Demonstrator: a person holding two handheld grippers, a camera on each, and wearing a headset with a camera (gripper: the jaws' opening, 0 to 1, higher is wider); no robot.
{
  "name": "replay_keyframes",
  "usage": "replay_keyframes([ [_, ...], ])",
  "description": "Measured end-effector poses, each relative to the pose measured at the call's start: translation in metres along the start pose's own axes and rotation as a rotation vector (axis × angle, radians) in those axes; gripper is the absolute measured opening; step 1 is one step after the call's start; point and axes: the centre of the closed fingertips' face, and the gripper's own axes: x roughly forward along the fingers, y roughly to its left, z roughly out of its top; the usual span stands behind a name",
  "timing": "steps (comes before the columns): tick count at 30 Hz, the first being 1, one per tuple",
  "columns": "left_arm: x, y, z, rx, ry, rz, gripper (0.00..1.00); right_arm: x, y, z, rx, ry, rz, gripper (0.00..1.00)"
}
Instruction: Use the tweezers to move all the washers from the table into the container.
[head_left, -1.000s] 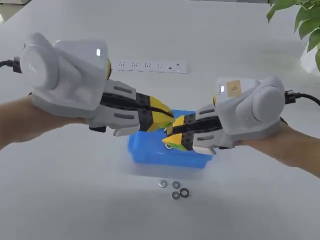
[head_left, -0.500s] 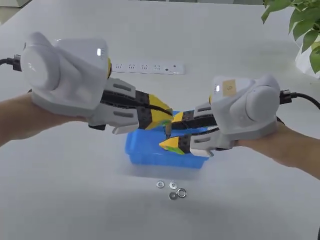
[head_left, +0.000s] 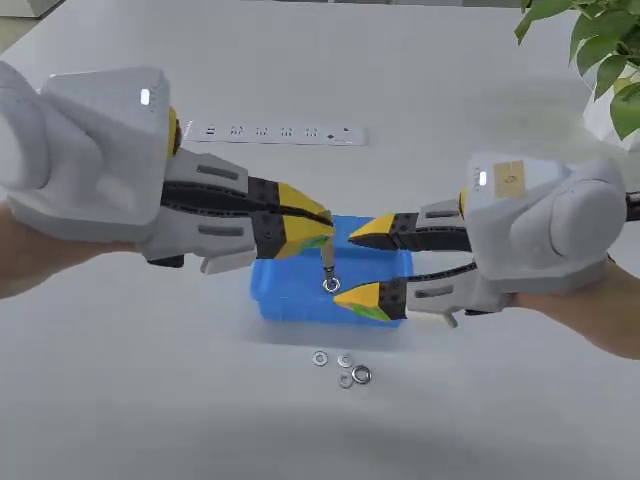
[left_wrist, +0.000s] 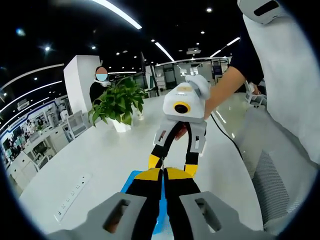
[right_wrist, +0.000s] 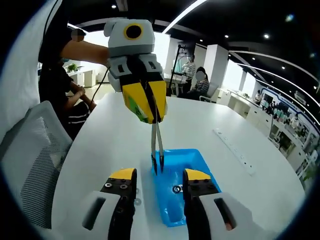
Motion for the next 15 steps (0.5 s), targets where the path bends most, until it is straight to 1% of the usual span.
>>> replay_keyframes([
  [4, -0.003, -0.015, -0.001, -0.017, -0.002, -0.009, 0.05, -0.006, 0.013, -0.009, 0.040, -0.004, 0.012, 0.41],
  [6, -0.002, -0.024, -0.003, -0.014, 0.003, -0.017, 0.05, -0.009, 0.021, -0.014, 0.049, -0.001, 0.014, 0.42],
  [7, -0.002, -0.029, -0.005, -0.029, 0.010, -0.032, 0.05, -0.011, 0.025, -0.017, 0.051, 0.003, 0.015, 0.42],
  [11, 0.004, -0.040, -0.014, -0.043, 0.017, -0.038, 0.05, -0.017, 0.038, -0.026, 0.068, 0.007, 0.017, 0.45],
  [14, 0.009, -0.047, -0.016, -0.066, 0.007, -0.042, 0.05, -0.020, 0.044, -0.033, 0.074, 0.017, 0.015, 0.51],
  [15, 0.010, -0.048, -0.016, -0.074, 0.004, -0.042, 0.05, -0.022, 0.047, -0.035, 0.083, 0.017, 0.018, 0.53],
])
